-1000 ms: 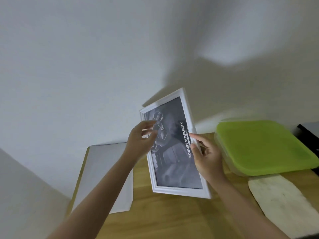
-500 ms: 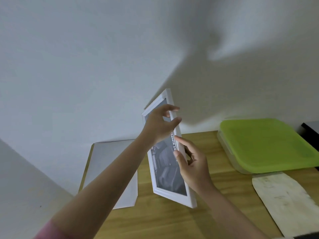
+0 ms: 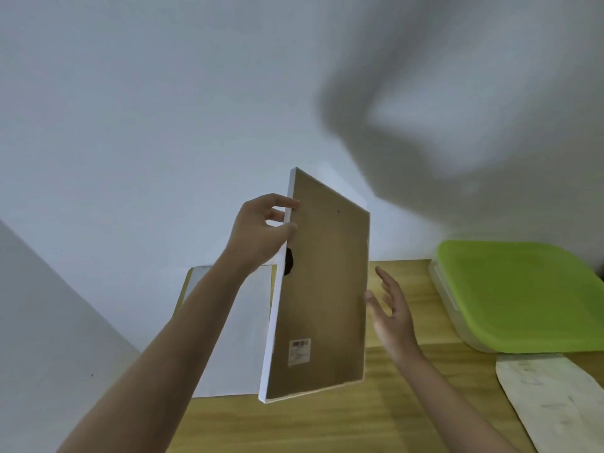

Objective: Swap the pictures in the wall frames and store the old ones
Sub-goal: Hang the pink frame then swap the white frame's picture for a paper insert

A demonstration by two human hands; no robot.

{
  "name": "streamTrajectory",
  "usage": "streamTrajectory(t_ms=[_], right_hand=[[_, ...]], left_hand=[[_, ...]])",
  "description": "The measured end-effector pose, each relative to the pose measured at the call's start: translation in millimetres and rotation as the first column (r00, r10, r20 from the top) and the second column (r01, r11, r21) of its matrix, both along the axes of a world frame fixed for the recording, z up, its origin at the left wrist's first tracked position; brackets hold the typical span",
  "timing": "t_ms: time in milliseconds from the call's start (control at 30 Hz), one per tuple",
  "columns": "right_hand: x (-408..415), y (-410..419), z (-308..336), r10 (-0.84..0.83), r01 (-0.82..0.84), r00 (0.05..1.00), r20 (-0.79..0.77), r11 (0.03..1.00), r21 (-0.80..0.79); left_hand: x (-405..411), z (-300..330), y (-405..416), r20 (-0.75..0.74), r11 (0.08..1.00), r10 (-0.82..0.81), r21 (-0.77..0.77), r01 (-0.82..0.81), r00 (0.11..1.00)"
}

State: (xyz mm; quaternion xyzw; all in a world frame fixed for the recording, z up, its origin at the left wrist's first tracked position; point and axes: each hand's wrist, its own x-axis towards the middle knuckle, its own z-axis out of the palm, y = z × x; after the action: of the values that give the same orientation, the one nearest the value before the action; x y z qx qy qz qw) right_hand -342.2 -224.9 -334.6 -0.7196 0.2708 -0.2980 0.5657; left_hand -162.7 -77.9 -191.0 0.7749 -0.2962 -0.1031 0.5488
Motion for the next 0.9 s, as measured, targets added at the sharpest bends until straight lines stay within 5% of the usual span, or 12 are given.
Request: streamTrajectory(t_ms=[100, 367, 633, 800, 900], right_hand=[[-0.1, -3.2, -6.0, -0.007, 0.002, 0.999, 0.045, 0.995, 0.104], [4.1, -4.7, -20.0, -0.088, 0.088, 0.996, -0.003, 0.996, -0.015], [-9.1, -2.8, -64.1, -0.152, 0.176, 0.97, -0.19, 0.978, 0.116], [-16.6, 5.3, -90.7, -0.16, 0.2, 0.935, -0.316, 0.975, 0.1], [-18.9, 5.4, -99.3, -0.142, 0.177, 0.905, -0.401, 0.983, 0.051]], left_hand=[[10.6, -6.0, 8.9, -0.109, 0.998, -0.017, -0.062, 0.011, 0.994], [12.2, -67.5, 21.8, -0.205, 0.983, 0.124, -0.104, -0.148, 0.971], [-41.7, -163.7, 54.5, -0.36, 0.985, 0.148, 0.137, -0.105, 0.921], [-58.8, -204.7, 60.8, -0.256, 0.889, 0.114, 0.457, 0.016, 0.96], [-60.1, -217.5, 57.5, -0.26, 0.852, 0.07, 0.517, 0.078, 0.963]])
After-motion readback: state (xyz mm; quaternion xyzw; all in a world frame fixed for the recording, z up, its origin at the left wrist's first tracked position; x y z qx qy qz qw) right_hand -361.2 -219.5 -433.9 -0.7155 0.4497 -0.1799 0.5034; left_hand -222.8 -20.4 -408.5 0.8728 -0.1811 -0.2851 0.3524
